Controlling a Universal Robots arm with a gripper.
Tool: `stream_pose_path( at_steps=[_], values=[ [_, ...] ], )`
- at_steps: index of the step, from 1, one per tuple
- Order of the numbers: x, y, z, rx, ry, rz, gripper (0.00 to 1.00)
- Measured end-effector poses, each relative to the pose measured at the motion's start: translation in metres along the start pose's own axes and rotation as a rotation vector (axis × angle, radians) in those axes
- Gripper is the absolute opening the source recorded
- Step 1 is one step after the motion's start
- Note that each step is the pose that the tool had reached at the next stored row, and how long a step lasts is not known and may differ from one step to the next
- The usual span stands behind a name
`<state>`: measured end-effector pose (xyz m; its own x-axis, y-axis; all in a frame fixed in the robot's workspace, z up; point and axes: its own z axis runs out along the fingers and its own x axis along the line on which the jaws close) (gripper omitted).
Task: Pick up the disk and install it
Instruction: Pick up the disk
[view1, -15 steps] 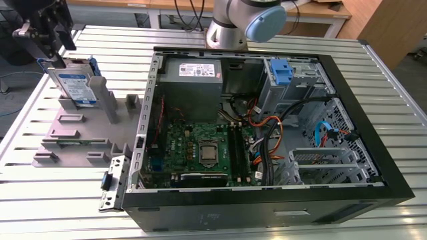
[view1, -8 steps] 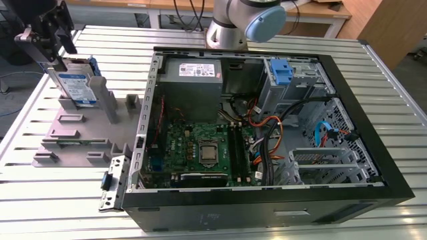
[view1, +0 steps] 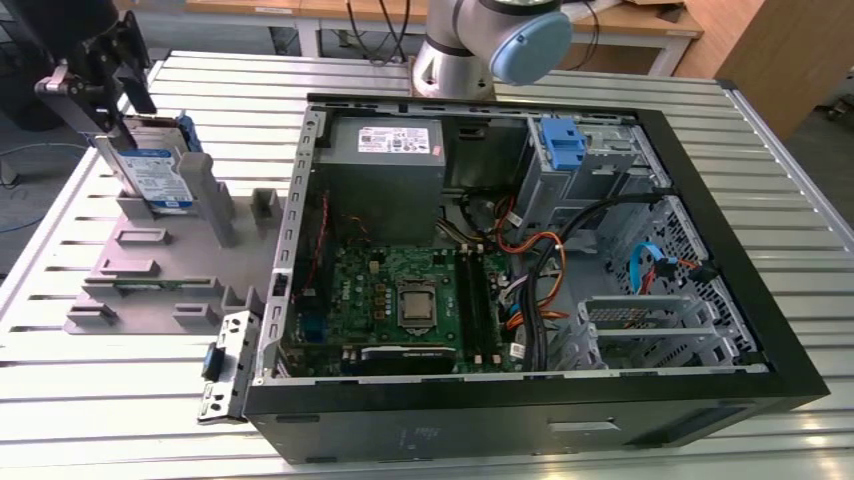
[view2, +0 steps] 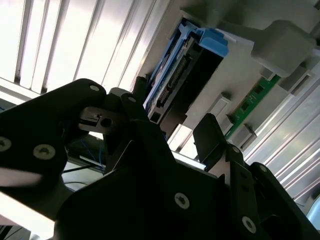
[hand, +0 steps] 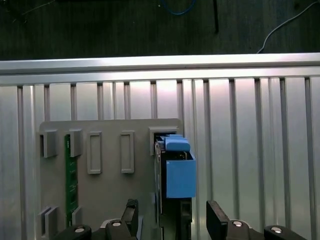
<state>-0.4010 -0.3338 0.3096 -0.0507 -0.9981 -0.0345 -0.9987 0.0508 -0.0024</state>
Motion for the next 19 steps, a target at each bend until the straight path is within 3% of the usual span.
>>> stream_pose_path(
  at_steps=[9, 19],
  values=[
    [0.0004, 0.0014, 0.0079, -0.0001, 0.0000, 0.000, 0.64],
    [0.0001, -0.0018, 0.0087, -0.0001, 0.0000, -0.001, 0.64]
  ],
)
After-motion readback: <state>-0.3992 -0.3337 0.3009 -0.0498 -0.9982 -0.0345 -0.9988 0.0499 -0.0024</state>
